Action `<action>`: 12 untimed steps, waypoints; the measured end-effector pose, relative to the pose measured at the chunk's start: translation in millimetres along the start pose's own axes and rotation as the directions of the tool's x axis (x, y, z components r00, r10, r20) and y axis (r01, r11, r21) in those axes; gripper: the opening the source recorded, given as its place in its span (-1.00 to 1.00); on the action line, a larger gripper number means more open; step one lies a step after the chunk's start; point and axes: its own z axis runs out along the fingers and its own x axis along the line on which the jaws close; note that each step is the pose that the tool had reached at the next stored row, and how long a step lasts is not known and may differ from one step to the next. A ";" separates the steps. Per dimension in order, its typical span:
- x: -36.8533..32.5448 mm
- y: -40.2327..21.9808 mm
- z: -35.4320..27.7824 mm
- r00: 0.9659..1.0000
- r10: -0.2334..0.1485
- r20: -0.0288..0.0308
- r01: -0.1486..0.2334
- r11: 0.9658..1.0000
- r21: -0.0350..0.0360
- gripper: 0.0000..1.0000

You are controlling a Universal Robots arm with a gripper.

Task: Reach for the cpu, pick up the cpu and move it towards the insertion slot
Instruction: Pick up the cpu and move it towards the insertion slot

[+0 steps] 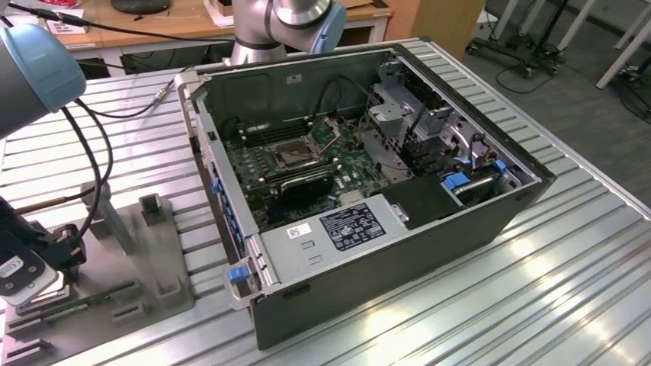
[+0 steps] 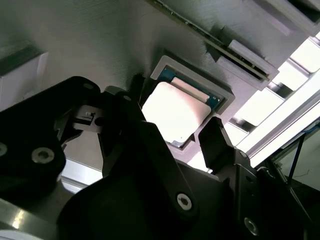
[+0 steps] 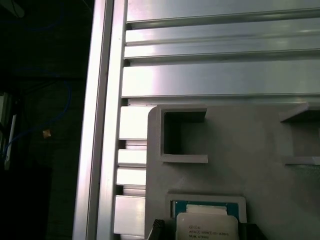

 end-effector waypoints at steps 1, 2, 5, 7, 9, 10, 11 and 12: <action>0.0 0.1 0.0 1.000 0.000 0.000 0.000 1.000 0.000 0.43; 0.0 0.1 -0.1 1.000 0.000 0.000 0.000 1.000 0.000 0.43; 0.0 0.1 -0.1 1.000 0.000 0.000 0.000 1.000 0.000 0.27; 0.0 0.1 -0.1 1.000 0.000 0.000 0.000 1.000 0.000 0.14; 0.0 0.1 -0.1 1.000 0.000 0.000 0.000 1.000 0.000 0.14; 0.0 0.1 -0.1 1.000 0.000 0.000 0.000 1.000 0.000 0.14; 0.0 0.1 -0.1 1.000 0.000 0.000 0.000 1.000 0.000 0.14; 0.0 0.1 -0.1 1.000 0.000 0.000 0.000 1.000 0.000 0.11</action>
